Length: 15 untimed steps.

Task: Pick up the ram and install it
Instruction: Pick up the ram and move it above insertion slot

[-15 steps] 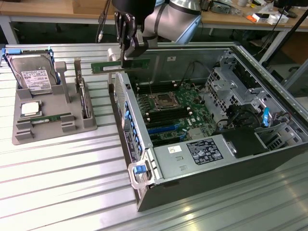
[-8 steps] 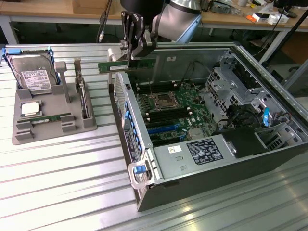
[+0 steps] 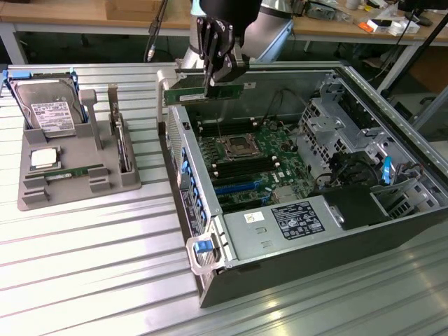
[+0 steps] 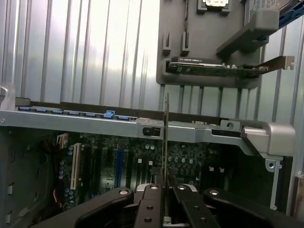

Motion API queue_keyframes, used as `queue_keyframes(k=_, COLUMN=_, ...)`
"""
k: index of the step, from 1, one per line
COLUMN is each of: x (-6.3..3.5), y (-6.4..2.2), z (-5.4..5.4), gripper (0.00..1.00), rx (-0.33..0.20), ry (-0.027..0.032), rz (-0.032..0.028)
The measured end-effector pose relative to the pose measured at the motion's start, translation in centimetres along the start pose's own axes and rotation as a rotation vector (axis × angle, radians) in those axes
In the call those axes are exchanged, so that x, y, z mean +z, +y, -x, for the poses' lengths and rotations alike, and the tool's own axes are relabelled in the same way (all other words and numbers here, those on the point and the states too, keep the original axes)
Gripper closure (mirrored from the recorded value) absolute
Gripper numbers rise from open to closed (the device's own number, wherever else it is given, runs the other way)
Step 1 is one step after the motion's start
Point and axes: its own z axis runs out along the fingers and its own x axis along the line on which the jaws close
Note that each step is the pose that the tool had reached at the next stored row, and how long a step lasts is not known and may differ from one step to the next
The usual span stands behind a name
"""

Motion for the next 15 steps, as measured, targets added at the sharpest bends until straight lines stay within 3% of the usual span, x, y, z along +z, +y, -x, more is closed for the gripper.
queue_keyframes(k=7, x=-0.09, y=-1.76, z=-0.2, gripper=0.86, rx=0.0, ry=0.0001, rz=0.0001)
queue_keyframes(k=15, x=-0.22, y=-4.57, z=-0.4, gripper=0.86, rx=0.0, ry=0.0001, rz=0.0001)
